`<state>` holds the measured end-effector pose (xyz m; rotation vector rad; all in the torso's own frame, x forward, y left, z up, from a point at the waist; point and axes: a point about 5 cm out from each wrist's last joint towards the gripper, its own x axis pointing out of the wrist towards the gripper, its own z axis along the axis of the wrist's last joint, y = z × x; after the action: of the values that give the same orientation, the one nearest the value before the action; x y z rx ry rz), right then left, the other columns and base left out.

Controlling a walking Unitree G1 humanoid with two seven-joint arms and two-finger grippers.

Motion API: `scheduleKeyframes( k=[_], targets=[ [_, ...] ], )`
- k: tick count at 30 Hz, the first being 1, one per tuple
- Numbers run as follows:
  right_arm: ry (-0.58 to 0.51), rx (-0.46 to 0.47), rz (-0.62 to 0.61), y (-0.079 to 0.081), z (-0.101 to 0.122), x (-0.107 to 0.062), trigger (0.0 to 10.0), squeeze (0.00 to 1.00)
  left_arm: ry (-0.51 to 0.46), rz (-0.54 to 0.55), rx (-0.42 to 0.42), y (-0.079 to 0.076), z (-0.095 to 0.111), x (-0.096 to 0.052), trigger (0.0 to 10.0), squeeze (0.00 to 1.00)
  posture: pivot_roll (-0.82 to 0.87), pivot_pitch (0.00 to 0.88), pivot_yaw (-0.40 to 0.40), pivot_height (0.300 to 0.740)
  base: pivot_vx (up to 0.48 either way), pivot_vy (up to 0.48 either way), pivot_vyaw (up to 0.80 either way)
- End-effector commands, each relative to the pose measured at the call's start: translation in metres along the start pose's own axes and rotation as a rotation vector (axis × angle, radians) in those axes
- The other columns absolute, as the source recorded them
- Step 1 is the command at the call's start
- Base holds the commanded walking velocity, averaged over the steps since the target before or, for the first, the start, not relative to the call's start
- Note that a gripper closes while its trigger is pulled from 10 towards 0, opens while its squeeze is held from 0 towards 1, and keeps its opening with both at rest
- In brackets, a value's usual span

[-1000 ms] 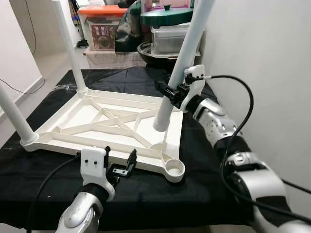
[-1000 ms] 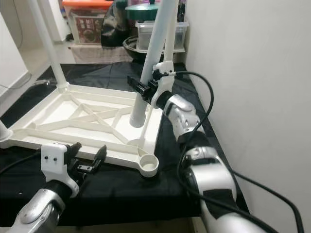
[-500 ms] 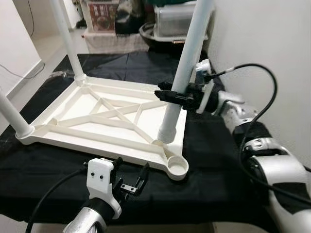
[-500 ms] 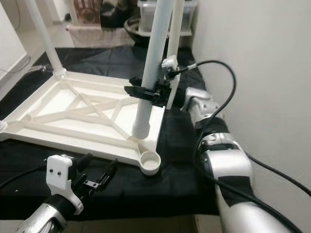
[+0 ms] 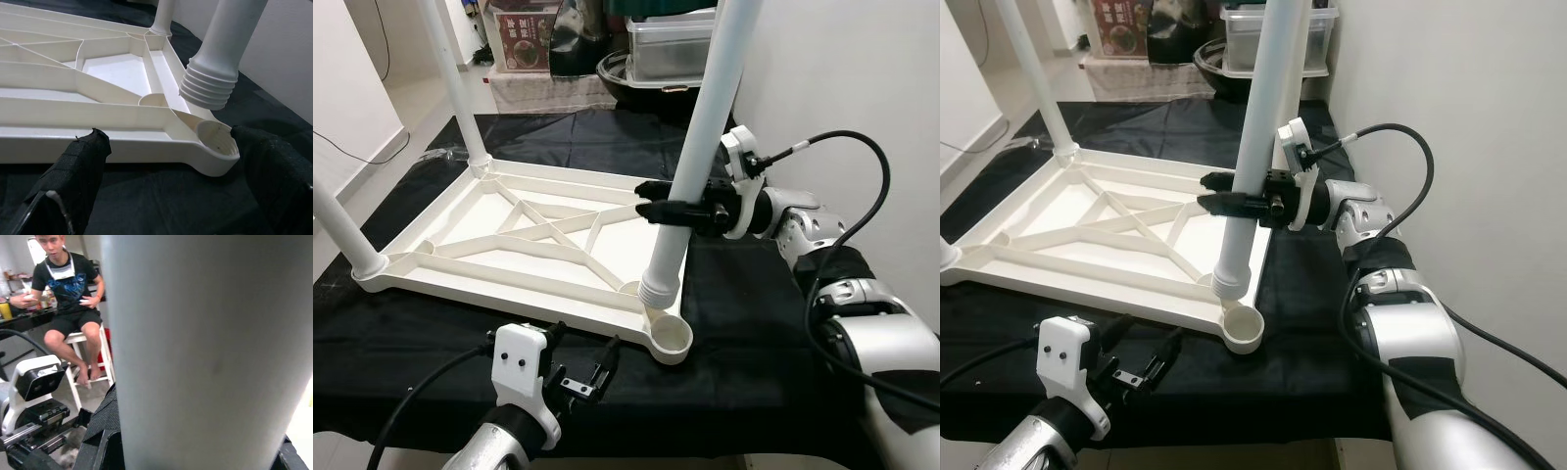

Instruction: Building children table

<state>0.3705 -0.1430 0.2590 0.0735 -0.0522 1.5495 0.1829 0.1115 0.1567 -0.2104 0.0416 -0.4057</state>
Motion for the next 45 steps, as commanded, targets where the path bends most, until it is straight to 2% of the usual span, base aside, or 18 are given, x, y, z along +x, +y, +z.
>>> scheduleKeyframes(
  k=[1,6,9,15,18,19,22,23,24,25,26,27,28,29,30,32,39,45],
  targets=[
    [0.008,-0.013,0.033,0.002,0.001,0.003,10.0,0.00,0.024,-0.022,-0.007,-0.002,-0.002,-0.004,10.0,0.00,0.08,0.117,-0.007,0.740,0.000,0.000,0.00],
    [0.019,-0.016,0.043,0.003,0.000,0.004,10.0,0.00,0.026,-0.024,-0.009,-0.003,-0.002,-0.005,10.0,0.00,0.09,0.123,-0.012,0.740,0.000,0.000,0.00],
    [0.077,-0.024,0.080,0.007,-0.007,0.010,10.0,0.00,0.033,-0.030,-0.018,-0.004,-0.004,-0.006,10.0,0.00,0.08,0.129,-0.012,0.740,0.000,0.000,0.00],
    [0.124,-0.023,0.099,0.010,-0.016,0.012,10.0,0.00,0.036,-0.035,-0.022,-0.005,-0.005,-0.006,10.0,0.00,0.08,0.129,-0.012,0.740,0.000,0.000,0.00],
    [0.118,-0.023,0.092,0.009,-0.016,0.012,10.0,0.00,0.034,-0.034,-0.019,-0.005,-0.004,-0.006,10.0,0.00,0.08,0.129,-0.012,0.740,0.000,0.000,0.00],
    [0.061,-0.027,0.070,0.006,-0.012,0.012,10.0,0.00,0.028,-0.028,-0.017,-0.004,-0.004,-0.005,10.0,0.00,0.08,0.128,-0.011,0.740,0.000,0.000,0.00],
    [0.017,-0.026,0.060,0.004,-0.009,0.013,10.0,0.00,0.025,-0.024,-0.015,-0.003,-0.003,-0.004,10.0,0.00,0.08,0.128,-0.011,0.740,0.000,0.000,0.00],
    [-0.059,-0.057,0.012,0.001,-0.002,0.015,10.0,0.00,0.020,-0.020,-0.013,-0.002,-0.003,-0.004,10.0,0.00,0.08,0.123,-0.013,0.740,0.000,0.000,0.00],
    [-0.059,-0.057,0.012,0.001,-0.002,0.015,10.0,0.00,0.020,-0.020,-0.013,-0.002,-0.003,-0.004,10.0,0.00,0.08,0.123,-0.013,0.740,0.000,0.000,0.00],
    [-0.121,-0.057,-0.099,-0.006,0.004,0.019,10.0,0.00,0.017,-0.013,-0.009,-0.001,-0.002,-0.003,10.0,0.00,0.08,0.114,-0.013,0.740,0.000,0.000,0.00],
    [-0.121,-0.057,-0.099,-0.006,0.004,0.019,10.0,0.00,0.017,-0.013,-0.009,-0.001,-0.002,-0.003,10.0,0.00,0.08,0.114,-0.013,0.740,0.000,0.000,0.00],
    [-0.213,-0.053,-0.308,-0.018,0.012,0.027,10.0,0.00,0.012,-0.005,-0.003,0.002,-0.002,-0.002,10.0,0.00,0.08,0.111,-0.010,0.740,0.000,0.000,0.00],
    [-0.213,-0.053,-0.308,-0.018,0.012,0.027,10.0,0.00,0.012,-0.005,-0.003,0.002,-0.002,-0.002,10.0,0.00,0.08,0.111,-0.010,0.740,0.000,0.000,0.00],
    [-0.267,-0.051,-0.444,-0.024,0.016,0.031,10.0,0.00,0.008,0.001,0.001,0.003,-0.002,-0.001,10.0,0.00,0.08,0.106,-0.007,0.740,0.000,0.000,0.00],
    [-0.267,-0.051,-0.444,-0.024,0.016,0.031,10.0,0.00,0.008,0.001,0.001,0.003,-0.002,-0.001,10.0,0.00,0.08,0.106,-0.007,0.740,0.000,0.000,0.00],
    [-0.338,-0.075,-0.595,-0.027,0.020,0.039,10.0,0.00,-0.002,0.008,0.005,0.006,0.000,0.002,10.0,0.00,0.07,0.098,-0.002,0.740,0.000,0.000,0.00],
    [-0.441,-0.102,-0.688,-0.018,0.014,0.054,10.0,0.00,-0.024,0.020,0.012,0.011,0.003,0.008,10.0,0.00,0.06,0.071,0.004,0.740,0.000,0.000,0.00],
    [-0.456,-0.121,-0.764,-0.018,0.013,0.055,10.0,0.00,-0.031,0.032,0.014,0.013,0.003,0.009,10.0,0.00,0.06,0.062,0.004,0.740,0.000,0.000,0.00]
  ],
)
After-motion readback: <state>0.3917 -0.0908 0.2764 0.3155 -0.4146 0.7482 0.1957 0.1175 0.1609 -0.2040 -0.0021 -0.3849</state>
